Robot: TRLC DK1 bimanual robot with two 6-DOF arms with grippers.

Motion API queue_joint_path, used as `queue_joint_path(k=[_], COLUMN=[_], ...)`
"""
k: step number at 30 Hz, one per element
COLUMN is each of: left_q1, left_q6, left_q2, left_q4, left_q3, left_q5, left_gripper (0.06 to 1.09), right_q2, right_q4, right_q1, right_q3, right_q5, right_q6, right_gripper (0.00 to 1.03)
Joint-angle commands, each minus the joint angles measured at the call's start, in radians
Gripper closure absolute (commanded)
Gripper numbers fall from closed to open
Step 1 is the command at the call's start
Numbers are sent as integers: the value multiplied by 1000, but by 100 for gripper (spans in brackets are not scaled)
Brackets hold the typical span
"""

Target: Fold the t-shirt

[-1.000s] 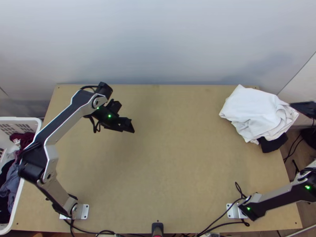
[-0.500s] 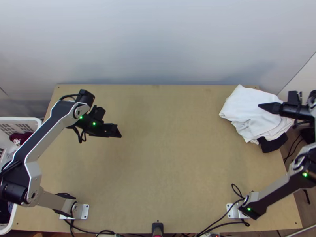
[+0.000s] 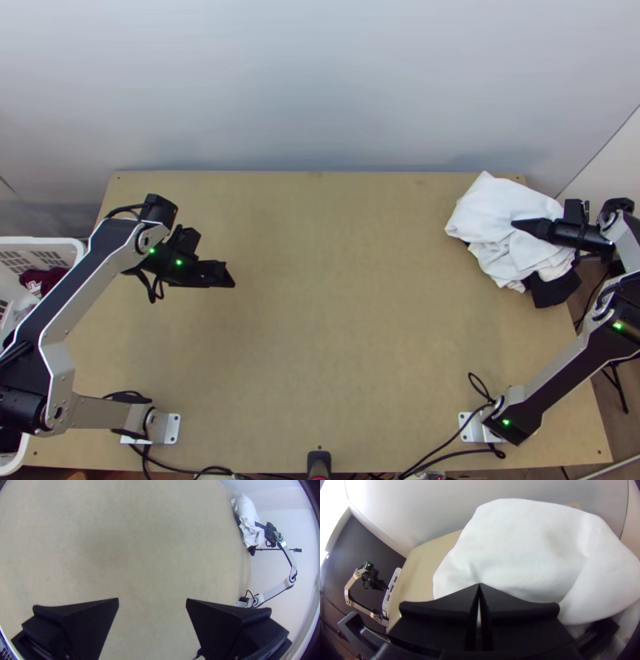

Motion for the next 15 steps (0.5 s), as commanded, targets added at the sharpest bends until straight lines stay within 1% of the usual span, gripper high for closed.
queue_joint_path(k=[1, 3, 5, 7, 9, 10, 15], left_q1=[13, 12, 12, 13, 13, 13, 13], left_q6=[7, 7, 7, 7, 7, 7, 18], left_q2=[-23, -28, -29, -31, -32, -32, -32], left_q4=[9, 11, 12, 15, 18, 18, 26], left_q3=[-35, -37, -40, -41, -44, -46, -64], left_q5=[0, 0, 0, 0, -2, -2, -8], left_gripper=[10, 10, 10, 10, 10, 10, 10], right_q2=[2, 1, 6, 2, -17, -34, -146], right_q4=[-12, -41, -72, -113, -155, -171, -202], right_q1=[-19, -34, -51, -56, -56, -54, -19], right_q3=[-12, 2, 16, 23, 20, 17, -33], right_q5=[6, 8, 9, 17, 23, 23, 21], right_q6=[17, 31, 45, 45, 36, 33, 22], right_gripper=[87, 65, 45, 29, 9, 3, 3])
